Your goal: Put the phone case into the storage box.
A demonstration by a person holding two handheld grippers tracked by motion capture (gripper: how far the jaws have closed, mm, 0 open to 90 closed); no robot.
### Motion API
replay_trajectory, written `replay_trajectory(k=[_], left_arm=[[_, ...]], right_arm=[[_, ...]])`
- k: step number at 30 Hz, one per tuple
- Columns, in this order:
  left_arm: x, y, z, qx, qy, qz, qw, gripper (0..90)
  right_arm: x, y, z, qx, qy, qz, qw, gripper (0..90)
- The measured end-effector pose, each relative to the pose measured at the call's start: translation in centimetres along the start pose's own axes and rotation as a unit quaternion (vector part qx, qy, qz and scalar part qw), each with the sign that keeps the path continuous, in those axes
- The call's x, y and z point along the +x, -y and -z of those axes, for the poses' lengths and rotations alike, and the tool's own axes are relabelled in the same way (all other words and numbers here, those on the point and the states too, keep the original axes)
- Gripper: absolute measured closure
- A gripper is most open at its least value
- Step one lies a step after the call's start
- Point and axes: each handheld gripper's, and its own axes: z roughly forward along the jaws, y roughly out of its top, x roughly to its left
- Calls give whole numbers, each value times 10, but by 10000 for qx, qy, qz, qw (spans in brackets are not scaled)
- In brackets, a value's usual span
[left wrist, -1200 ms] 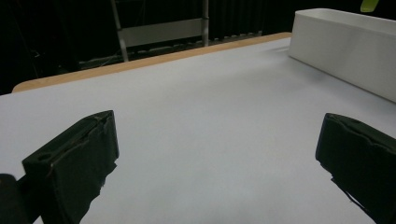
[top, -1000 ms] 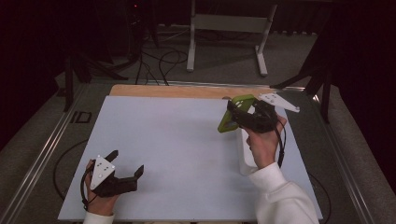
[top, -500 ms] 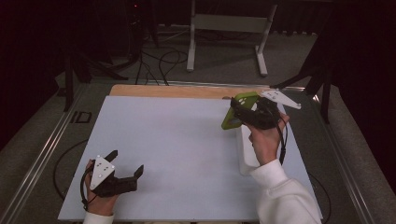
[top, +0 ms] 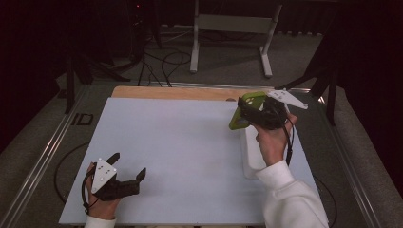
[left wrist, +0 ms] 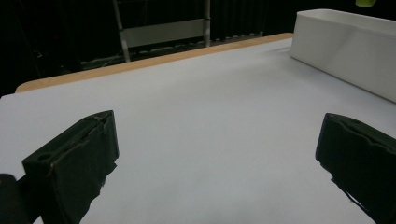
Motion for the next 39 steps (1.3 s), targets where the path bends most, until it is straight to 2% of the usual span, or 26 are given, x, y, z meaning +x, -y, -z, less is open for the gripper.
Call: replay_trajectory(k=[26,39], left_arm=[[0,-1,1,-22,2,11,10000,2],[0,0,0,-12,9,-2,10000,2]], right_arm=[[-20,-2,-9,-10,369,-91,9993,155],[-24,-4,-12,-16,542,2,9985,155]])
